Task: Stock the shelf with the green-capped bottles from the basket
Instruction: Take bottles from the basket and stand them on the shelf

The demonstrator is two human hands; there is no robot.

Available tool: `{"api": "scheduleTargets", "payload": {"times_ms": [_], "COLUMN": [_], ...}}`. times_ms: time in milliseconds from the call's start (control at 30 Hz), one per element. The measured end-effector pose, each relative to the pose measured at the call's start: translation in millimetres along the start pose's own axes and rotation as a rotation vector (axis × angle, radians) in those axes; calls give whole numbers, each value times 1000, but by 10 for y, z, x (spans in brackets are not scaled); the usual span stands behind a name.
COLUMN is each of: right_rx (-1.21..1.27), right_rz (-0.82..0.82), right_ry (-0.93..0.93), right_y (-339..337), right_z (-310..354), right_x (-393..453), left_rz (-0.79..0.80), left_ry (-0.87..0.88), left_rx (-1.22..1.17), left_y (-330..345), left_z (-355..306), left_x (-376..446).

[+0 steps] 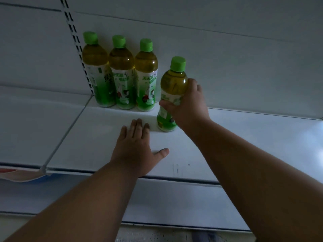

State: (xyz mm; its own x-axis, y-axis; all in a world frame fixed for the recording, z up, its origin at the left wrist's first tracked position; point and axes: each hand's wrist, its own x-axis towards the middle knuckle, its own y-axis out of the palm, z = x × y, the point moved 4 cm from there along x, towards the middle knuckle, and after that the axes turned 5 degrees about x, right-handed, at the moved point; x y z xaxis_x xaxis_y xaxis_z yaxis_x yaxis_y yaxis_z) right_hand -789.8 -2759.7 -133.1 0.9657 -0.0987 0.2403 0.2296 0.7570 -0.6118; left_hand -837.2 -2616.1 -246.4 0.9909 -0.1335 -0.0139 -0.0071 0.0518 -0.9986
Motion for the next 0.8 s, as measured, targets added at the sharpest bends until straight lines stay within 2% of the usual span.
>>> {"api": "scheduleTargets", "payload": {"times_ms": [200, 400, 700, 800], "right_rx": [4, 18, 65, -31], "right_rz": [17, 2, 22, 89], "right_ry": [30, 19, 49, 29], "right_y": [166, 280, 262, 153], "right_z": [6, 0, -85, -136], "right_x": [589, 794, 674, 398], "left_rz": [33, 36, 38, 42], "left_ry": [-10, -13, -20, -25], "left_rx": [-27, -20, -19, -38], "left_y": [16, 24, 11, -6], "left_z": [19, 18, 6, 9], "left_x": [14, 10, -5, 3]}}
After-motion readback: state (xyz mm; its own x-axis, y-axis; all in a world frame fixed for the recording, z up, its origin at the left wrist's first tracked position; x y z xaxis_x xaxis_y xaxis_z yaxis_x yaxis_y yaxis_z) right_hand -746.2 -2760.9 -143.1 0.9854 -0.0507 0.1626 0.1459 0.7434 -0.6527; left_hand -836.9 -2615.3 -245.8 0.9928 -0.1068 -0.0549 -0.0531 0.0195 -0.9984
